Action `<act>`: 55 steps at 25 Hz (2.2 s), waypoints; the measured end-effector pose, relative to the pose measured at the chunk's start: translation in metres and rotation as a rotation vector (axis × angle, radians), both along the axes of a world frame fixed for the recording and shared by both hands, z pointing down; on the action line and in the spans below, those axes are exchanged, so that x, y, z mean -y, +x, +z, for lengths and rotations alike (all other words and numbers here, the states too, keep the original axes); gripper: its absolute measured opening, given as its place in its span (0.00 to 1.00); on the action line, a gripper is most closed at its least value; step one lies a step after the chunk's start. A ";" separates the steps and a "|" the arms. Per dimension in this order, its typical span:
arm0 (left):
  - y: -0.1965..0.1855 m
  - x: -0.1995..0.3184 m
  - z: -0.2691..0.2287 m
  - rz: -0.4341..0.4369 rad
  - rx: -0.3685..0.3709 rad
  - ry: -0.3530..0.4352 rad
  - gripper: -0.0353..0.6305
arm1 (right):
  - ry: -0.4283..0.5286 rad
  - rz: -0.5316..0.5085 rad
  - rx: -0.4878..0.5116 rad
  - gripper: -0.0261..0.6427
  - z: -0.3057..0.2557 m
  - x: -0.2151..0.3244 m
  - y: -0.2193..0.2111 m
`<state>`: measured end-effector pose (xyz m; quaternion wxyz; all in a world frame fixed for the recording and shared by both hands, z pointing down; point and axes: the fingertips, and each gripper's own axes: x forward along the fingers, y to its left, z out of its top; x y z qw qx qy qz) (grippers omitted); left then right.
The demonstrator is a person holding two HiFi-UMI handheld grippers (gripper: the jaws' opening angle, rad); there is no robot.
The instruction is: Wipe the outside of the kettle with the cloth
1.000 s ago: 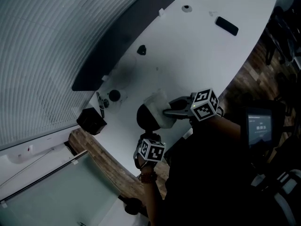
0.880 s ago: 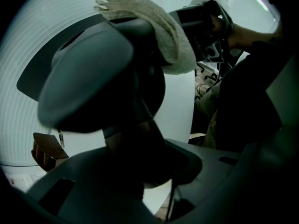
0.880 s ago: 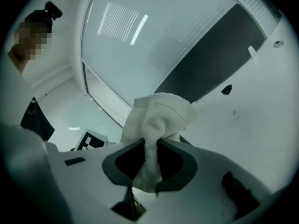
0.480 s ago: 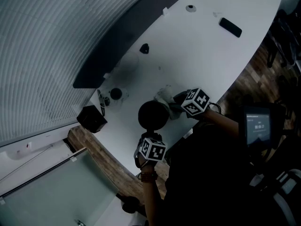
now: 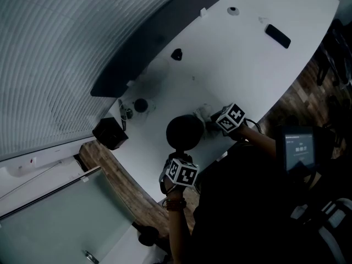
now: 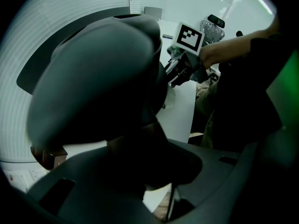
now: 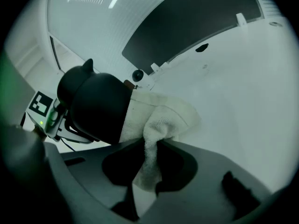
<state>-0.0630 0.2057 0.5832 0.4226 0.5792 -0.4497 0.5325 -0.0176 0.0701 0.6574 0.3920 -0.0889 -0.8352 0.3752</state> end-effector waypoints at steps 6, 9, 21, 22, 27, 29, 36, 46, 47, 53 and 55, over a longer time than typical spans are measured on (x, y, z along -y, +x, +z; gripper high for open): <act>-0.009 0.002 0.004 -0.003 0.002 0.005 0.24 | -0.317 0.198 0.320 0.14 -0.100 0.015 -0.004; -0.008 -0.001 0.004 0.005 -0.008 0.000 0.24 | -0.281 0.069 0.377 0.14 -0.131 -0.015 -0.013; -0.007 0.005 0.006 0.018 -0.017 0.003 0.24 | -0.099 -0.001 0.048 0.14 -0.023 -0.020 -0.006; -0.008 0.006 0.005 0.016 -0.016 0.003 0.24 | -0.082 -0.015 0.033 0.14 -0.017 -0.020 -0.006; -0.006 0.005 0.006 0.013 -0.020 0.002 0.24 | -0.065 -0.039 0.016 0.14 0.000 -0.024 -0.003; -0.006 0.004 0.007 0.011 -0.024 -0.002 0.24 | -0.061 -0.051 0.035 0.14 0.007 -0.025 -0.004; -0.007 0.007 0.009 -0.003 -0.027 -0.007 0.24 | -0.114 -0.013 0.078 0.14 0.009 -0.021 -0.004; -0.002 0.007 -0.001 0.135 -0.053 0.056 0.26 | -0.031 0.377 0.173 0.22 -0.022 0.032 0.029; -0.005 0.006 -0.003 0.141 -0.054 0.064 0.28 | -0.018 0.390 0.173 0.26 -0.026 0.033 0.030; -0.018 0.008 -0.021 0.169 -0.029 0.164 0.43 | 0.180 0.433 0.177 0.42 -0.049 0.060 0.028; -0.018 0.007 -0.030 0.170 -0.030 0.215 0.45 | 0.307 0.465 0.188 0.44 -0.063 0.074 0.028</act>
